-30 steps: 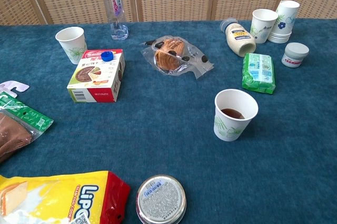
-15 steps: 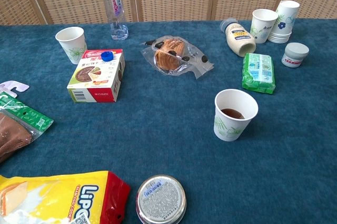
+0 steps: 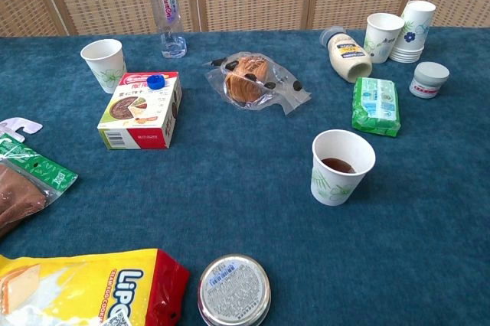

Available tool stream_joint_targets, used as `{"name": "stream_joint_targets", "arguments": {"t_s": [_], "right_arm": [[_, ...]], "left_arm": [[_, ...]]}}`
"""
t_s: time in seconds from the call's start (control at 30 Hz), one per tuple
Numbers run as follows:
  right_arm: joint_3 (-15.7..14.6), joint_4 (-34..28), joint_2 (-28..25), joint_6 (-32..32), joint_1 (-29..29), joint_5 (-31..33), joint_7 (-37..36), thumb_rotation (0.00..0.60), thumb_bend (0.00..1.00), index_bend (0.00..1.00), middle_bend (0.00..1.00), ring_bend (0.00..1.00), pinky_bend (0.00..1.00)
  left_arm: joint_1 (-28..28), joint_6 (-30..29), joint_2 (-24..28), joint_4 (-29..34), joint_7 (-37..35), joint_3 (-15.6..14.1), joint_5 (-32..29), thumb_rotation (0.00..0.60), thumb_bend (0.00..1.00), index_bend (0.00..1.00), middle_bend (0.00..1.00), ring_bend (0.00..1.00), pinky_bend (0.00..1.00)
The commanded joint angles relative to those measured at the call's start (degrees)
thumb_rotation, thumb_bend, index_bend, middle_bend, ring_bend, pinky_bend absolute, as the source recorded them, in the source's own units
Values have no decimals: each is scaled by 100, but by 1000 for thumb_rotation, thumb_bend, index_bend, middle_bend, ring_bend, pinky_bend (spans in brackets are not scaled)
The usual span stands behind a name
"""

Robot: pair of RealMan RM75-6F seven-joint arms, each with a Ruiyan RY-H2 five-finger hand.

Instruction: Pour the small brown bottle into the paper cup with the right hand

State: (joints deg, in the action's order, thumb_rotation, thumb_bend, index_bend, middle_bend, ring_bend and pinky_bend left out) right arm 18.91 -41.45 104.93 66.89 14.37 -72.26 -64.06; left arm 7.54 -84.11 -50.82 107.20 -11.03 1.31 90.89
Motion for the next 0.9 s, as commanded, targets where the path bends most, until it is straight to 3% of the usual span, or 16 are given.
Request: {"name": "stream_joint_targets", "arguments": {"t_s": [0.03, 0.13, 0.27, 0.9], "right_arm": [[-11, -65, -48, -41, 1, 5, 29, 600, 209, 0, 0, 0, 0], [-20, -125, -92, -72, -4, 15, 79, 600, 108, 0, 0, 0, 0], [-10, -189, -114, -58, -15, 36, 137, 600, 45, 0, 0, 0, 0], [20, -552, -288, 267, -44, 53, 926, 600, 36, 0, 0, 0, 0]], "left_arm": [[0, -3, 3, -3, -11, -2, 8, 600, 234, 0, 0, 0, 0], [-1, -6, 8, -7, -21, -2, 10, 600, 234, 0, 0, 0, 0], [-6, -19, 15, -11, -43, 0, 14, 600, 234, 0, 0, 0, 0], [-25, -66, 55, -19, -144, -11, 62, 600, 233, 0, 0, 0, 0]]}}
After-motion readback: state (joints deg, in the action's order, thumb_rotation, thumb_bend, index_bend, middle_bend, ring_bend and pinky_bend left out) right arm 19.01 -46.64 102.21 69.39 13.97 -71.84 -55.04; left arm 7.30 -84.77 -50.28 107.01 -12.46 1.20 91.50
